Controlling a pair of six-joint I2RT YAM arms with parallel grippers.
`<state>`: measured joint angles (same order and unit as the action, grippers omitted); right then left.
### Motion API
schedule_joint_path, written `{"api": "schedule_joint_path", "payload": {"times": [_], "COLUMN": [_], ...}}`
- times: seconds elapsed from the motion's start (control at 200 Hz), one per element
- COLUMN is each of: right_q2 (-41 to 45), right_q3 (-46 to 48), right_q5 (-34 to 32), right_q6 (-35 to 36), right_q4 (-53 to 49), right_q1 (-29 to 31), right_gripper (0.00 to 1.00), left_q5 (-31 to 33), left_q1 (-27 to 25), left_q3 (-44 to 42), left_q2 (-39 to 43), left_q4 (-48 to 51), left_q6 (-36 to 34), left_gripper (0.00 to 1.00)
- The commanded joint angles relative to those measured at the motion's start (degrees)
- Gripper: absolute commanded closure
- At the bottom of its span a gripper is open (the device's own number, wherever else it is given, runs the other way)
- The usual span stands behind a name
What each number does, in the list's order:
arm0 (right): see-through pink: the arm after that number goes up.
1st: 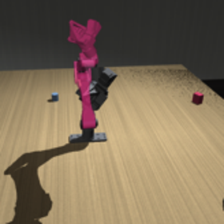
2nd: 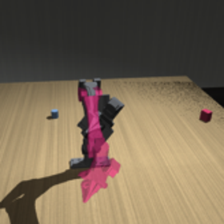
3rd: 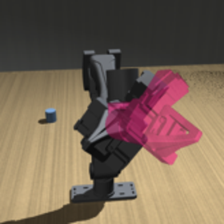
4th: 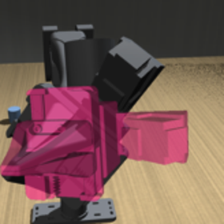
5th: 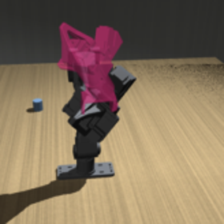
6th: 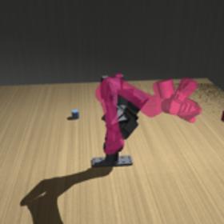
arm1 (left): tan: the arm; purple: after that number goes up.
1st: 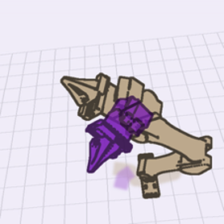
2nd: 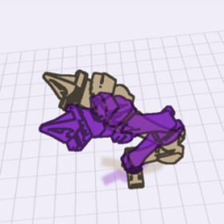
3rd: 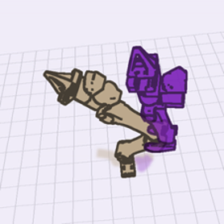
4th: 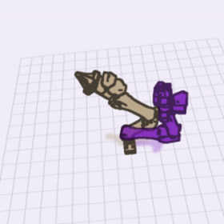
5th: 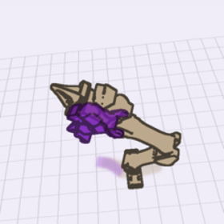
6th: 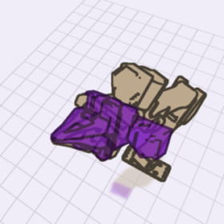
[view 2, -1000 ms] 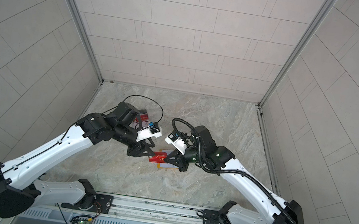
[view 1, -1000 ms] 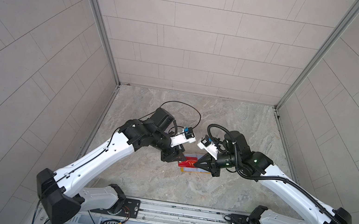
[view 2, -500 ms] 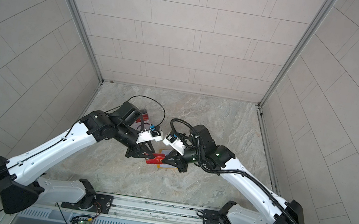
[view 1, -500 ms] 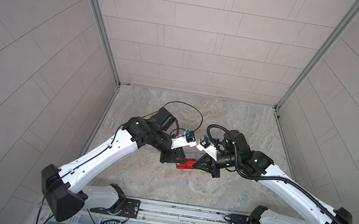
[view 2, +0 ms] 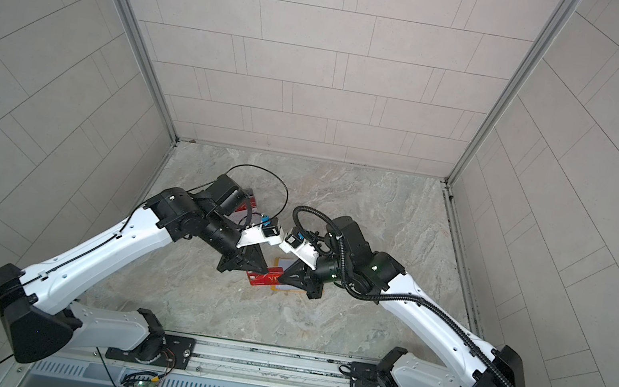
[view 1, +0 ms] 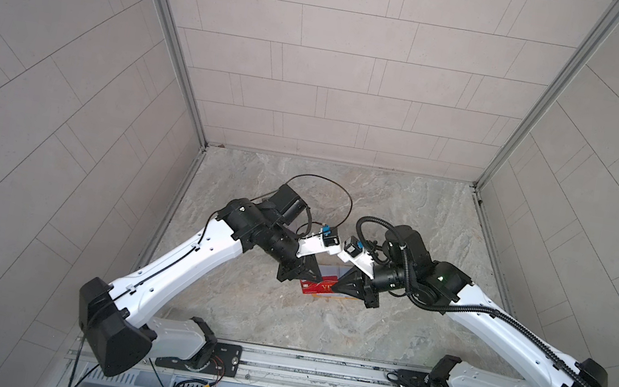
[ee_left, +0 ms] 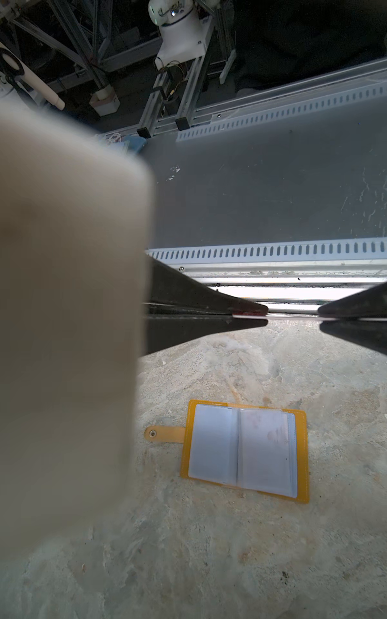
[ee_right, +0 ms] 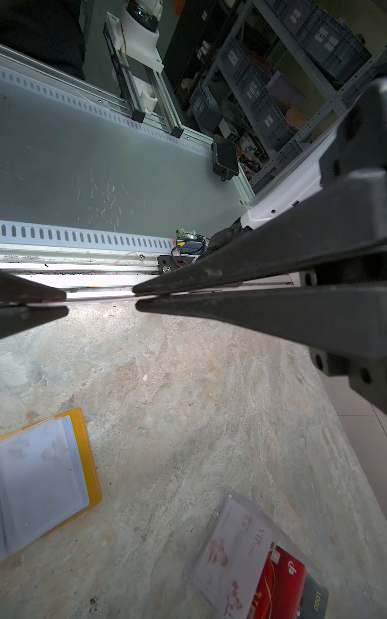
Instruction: Take the credit cards out of the card holder
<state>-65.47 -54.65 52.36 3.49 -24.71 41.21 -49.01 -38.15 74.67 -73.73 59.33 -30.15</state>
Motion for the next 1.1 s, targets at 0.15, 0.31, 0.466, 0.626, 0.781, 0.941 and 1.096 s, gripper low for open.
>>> {"api": "schedule_joint_path", "payload": {"times": [0.15,0.31,0.466,0.626,0.781,0.941,1.096], "right_q2": [2.3,3.4,4.9,5.9,5.1,4.9,5.8], "right_q3": [0.8,1.6,3.5,5.0,5.4,6.1,6.4], "right_q5": [-2.1,-5.5,-11.0,-20.6,-29.8,-34.1,-35.8], "right_q6": [1.9,1.0,-0.1,-1.9,-2.9,-4.2,-5.0], "right_q4": [2.6,2.6,2.6,3.3,3.6,5.6,5.1], "right_q1": [0.0,-0.3,-0.4,-0.4,-0.4,-0.4,-0.4], "right_gripper": [0.93,0.58,0.45,0.38,0.37,0.37,0.36], "left_q5": [-0.8,2.8,4.6,9.9,20.8,29.1,32.5], "left_q1": [-0.3,-0.3,1.0,5.0,7.5,11.0,12.4], "left_q3": [1.4,1.5,0.8,1.1,4.5,7.9,9.3], "left_q2": [0.0,0.2,-0.3,-2.0,-3.6,-7.3,-10.1], "left_q4": [2.4,1.1,-0.3,-4.0,-3.0,-5.0,-6.3], "left_q6": [-1.7,-0.8,-0.3,2.8,-0.3,-2.7,-10.0], "left_gripper": [1.00,1.00,1.00,1.00,1.00,1.00,1.00]}}
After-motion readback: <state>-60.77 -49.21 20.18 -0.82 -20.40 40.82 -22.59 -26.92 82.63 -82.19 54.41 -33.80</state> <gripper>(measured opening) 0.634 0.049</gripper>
